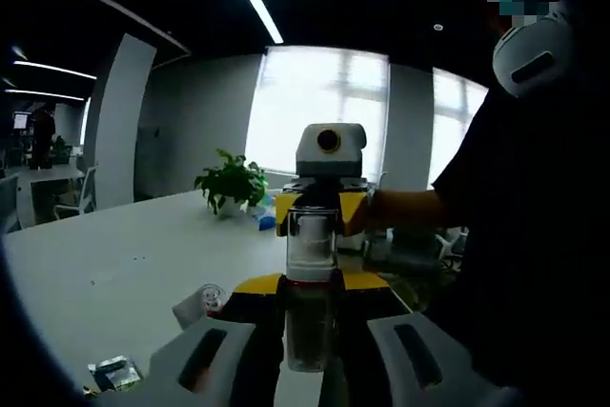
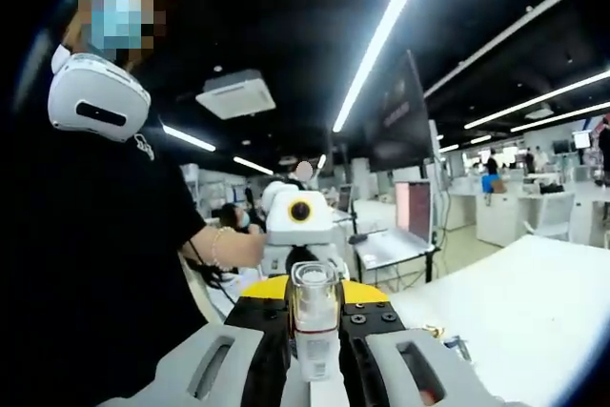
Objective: Arrange the skincare products in the storage area until every visible bottle or jar stands upright without overlapping.
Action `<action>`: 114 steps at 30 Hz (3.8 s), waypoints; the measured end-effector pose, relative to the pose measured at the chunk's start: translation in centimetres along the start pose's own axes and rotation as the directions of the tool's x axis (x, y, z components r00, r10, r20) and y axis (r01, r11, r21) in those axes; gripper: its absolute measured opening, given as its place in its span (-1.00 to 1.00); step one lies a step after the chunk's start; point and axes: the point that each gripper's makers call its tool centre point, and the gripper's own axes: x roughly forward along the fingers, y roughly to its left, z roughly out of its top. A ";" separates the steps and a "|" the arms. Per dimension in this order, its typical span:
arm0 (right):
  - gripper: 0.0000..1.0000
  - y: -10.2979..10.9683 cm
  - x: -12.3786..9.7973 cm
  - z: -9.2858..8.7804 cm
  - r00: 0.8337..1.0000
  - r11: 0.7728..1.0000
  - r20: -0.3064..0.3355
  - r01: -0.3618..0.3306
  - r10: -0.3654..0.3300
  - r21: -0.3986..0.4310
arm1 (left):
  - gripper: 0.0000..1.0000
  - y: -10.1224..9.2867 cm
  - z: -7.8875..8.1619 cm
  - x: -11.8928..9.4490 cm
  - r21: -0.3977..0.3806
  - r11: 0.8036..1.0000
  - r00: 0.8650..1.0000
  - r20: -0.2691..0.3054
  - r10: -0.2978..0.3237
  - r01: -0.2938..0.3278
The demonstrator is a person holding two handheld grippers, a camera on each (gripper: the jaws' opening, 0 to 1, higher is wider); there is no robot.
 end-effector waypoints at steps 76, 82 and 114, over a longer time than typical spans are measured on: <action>-0.82 -10.4 -1.9 -19.7 0.974 0.969 -0.151 0.138 -0.170 -0.203 | 0.98 7.4 -11.0 -7.9 -0.144 0.807 0.817 -0.171 0.550 -0.573; -0.82 -10.7 -2.1 -19.9 0.975 0.973 -0.141 0.147 -0.173 -0.181 | 0.98 7.4 -12.0 -8.1 -0.149 0.803 0.814 -0.192 0.549 -0.577; -0.78 -9.9 -3.4 -22.9 0.943 0.981 -0.294 0.112 -0.156 -0.158 | 0.95 7.6 -12.4 -8.0 -0.121 0.815 0.817 -0.213 0.536 -0.566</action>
